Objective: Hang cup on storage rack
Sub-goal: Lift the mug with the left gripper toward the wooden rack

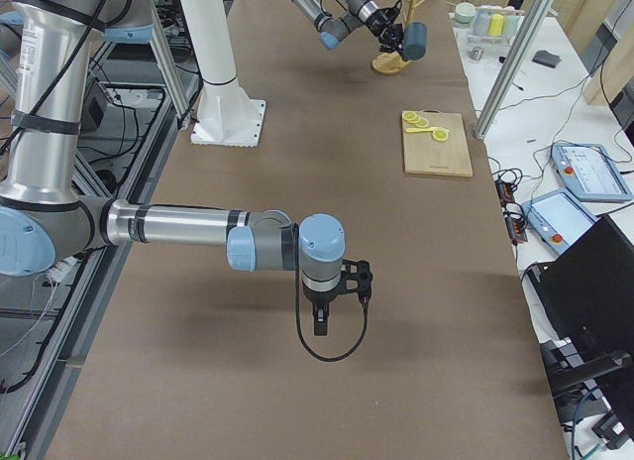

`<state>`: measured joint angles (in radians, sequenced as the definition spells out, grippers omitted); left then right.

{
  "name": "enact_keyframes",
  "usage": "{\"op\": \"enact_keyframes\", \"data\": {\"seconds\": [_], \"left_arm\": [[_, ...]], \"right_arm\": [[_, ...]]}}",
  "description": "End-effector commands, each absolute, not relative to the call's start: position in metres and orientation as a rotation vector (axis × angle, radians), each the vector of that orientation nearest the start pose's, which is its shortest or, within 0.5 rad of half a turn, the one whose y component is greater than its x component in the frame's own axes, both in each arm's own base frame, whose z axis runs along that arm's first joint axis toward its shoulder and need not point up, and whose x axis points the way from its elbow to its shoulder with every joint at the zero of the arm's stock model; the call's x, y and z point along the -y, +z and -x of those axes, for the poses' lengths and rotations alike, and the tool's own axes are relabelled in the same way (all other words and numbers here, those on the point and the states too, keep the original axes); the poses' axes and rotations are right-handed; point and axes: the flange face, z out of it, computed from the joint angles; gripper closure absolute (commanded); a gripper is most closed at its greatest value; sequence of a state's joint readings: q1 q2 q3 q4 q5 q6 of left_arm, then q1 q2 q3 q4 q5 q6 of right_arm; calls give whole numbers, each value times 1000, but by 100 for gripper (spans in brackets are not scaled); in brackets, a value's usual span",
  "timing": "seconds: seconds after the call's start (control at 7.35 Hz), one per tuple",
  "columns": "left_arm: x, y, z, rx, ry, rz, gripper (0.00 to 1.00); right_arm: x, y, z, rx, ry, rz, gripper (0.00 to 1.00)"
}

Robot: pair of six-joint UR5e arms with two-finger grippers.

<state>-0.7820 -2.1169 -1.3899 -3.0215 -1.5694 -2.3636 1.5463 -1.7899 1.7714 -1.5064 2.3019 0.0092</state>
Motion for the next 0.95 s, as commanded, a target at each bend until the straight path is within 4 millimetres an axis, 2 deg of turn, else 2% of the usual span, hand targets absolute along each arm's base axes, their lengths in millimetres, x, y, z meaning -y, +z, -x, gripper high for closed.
{"op": "enact_keyframes", "data": {"seconds": [0.0,0.27,0.54,0.82], "left_arm": [[571,291,-342,-2039,-1256,185,100],[582,334,-325,-2147,-1418,417,100],[577,369,-319,-2162,-1461,500,100],[575,392,-314,-2196,-1500,563,100]], "right_arm": [[404,654,-57,731,-31,-32,0],[404,655,-57,729,-31,-30,0],[405,654,-57,729,-31,-32,0],[406,653,-57,729,-33,-35,0]]}}
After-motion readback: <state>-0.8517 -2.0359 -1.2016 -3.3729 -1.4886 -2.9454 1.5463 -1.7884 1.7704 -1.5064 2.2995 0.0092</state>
